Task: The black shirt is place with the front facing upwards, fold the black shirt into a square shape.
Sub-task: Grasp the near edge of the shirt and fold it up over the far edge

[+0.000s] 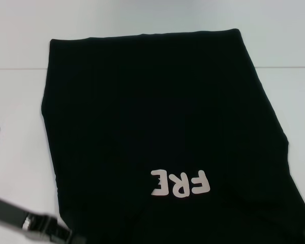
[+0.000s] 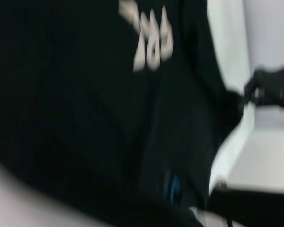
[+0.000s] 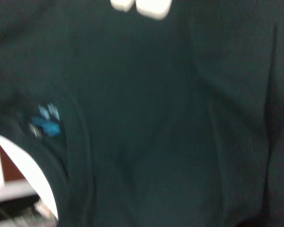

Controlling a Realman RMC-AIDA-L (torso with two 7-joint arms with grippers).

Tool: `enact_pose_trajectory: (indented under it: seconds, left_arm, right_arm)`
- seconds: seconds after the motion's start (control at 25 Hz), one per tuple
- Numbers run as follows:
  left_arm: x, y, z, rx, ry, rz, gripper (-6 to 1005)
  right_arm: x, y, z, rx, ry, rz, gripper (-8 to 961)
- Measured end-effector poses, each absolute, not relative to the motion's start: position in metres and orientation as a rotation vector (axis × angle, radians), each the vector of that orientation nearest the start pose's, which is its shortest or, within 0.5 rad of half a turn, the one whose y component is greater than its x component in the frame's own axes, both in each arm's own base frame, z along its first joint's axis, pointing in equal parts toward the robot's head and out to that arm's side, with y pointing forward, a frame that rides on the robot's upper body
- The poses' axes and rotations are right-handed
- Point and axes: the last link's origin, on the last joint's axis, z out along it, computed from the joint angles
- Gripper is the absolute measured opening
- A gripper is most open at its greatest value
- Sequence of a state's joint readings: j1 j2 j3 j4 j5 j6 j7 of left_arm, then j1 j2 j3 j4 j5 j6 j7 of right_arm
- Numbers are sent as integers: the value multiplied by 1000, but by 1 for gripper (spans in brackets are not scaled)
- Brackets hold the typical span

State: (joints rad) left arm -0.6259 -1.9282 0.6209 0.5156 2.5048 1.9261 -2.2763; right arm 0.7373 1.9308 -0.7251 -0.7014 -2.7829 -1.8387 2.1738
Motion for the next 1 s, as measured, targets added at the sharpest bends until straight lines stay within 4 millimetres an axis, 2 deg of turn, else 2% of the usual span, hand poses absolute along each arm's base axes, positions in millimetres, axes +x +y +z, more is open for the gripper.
enact_pose_trajectory:
  seconds: [0.16, 0.28, 0.48, 0.72, 1.0]
  left_arm:
    - [-287, 308, 43, -2550, -2085, -320, 141]
    - [-289, 335, 60, -2355, -2052, -537, 144]
    - [-298, 367, 81, -2081, -1929, -829, 149]
    - [-307, 387, 71, -1894, -1800, -995, 156]
    - [-307, 399, 52, -1828, -1714, -990, 163]
  right_arm:
    - [288, 342, 65, -2632, 1632, -230, 23]
    - [287, 360, 77, -2501, 1656, 9, 24]
    - [288, 386, 88, -2302, 1636, 379, 24]
    - [292, 409, 78, -2106, 1584, 653, 25]
    - [292, 423, 68, -1986, 1486, 747, 26]
